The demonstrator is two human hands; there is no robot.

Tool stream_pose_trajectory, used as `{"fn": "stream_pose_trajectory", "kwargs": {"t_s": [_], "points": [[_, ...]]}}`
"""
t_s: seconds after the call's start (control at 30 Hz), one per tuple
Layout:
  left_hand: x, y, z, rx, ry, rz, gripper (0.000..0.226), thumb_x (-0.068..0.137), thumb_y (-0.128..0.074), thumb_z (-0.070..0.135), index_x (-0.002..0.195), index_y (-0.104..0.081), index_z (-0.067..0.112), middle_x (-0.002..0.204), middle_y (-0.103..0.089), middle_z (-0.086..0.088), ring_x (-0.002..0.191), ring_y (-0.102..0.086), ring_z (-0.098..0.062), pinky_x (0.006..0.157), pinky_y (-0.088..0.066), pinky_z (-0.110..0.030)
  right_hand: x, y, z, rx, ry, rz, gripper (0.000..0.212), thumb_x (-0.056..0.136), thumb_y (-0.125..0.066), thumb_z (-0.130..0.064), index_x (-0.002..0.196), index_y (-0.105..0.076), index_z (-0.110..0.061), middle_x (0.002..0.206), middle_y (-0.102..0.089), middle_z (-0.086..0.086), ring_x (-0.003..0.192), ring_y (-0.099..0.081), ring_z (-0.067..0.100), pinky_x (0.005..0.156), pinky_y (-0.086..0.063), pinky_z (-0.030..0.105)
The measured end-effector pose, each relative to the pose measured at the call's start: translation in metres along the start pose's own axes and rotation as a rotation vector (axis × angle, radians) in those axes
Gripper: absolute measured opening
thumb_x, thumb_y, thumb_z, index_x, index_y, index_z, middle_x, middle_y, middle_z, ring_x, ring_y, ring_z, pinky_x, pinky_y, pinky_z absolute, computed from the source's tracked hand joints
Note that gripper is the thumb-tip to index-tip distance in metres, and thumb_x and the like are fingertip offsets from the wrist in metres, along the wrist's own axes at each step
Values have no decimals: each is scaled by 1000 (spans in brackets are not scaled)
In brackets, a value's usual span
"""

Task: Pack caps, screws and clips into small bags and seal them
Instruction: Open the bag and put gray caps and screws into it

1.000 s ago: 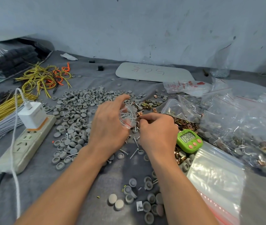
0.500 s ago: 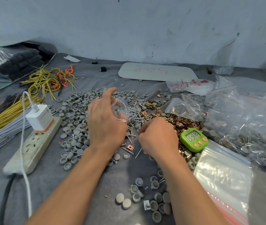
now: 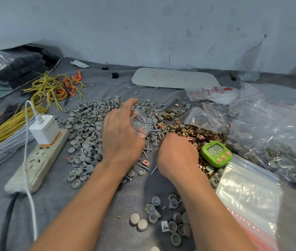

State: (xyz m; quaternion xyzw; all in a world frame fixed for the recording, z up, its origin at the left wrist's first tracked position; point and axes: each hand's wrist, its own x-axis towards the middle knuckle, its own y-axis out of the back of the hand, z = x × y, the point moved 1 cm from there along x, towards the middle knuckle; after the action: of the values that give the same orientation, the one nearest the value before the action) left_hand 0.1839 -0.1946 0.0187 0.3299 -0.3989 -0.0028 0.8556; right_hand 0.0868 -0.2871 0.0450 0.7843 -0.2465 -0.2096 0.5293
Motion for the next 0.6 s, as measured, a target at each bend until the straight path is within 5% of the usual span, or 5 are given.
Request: {"fn": "stream_pose_trajectory", "kwargs": {"t_s": [0.17,0.37,0.53,0.6], "points": [[0,-1,1,8,-16,-41,80,72,-80,4,143,-48,24,110,-66,5,111,-52,-16,93,-35,-27,5,4,1,177,-106,101,25,82,-72,-7,94,-71,-29,75,-55,-3,80,-57,24,73,-44,33],[-3,-5,-2,-24,-110,-93,81,72,-73,1,146,-49,25,112,-64,5,110,-54,-16,93,-34,-23,8,4,-2,1144,111,329,16,81,-81,-8,78,-79,-23,71,-75,-7,65,-68,6,64,-55,25],[-5,-7,-4,-141,-140,-109,86,72,-76,11,148,-42,34,111,-59,14,107,-50,-4,94,-33,-19,9,0,-4,1099,119,380,22,78,-89,-16,72,-79,-35,78,-76,-17,70,-67,-8,61,-46,5],[-5,-9,-5,-161,-98,-108,92,72,-78,13,151,-36,36,109,-59,14,106,-50,-5,93,-32,-20,11,0,-1,1052,91,425,17,78,-89,-20,74,-80,-33,80,-74,-14,66,-64,-2,66,-48,14]]}}
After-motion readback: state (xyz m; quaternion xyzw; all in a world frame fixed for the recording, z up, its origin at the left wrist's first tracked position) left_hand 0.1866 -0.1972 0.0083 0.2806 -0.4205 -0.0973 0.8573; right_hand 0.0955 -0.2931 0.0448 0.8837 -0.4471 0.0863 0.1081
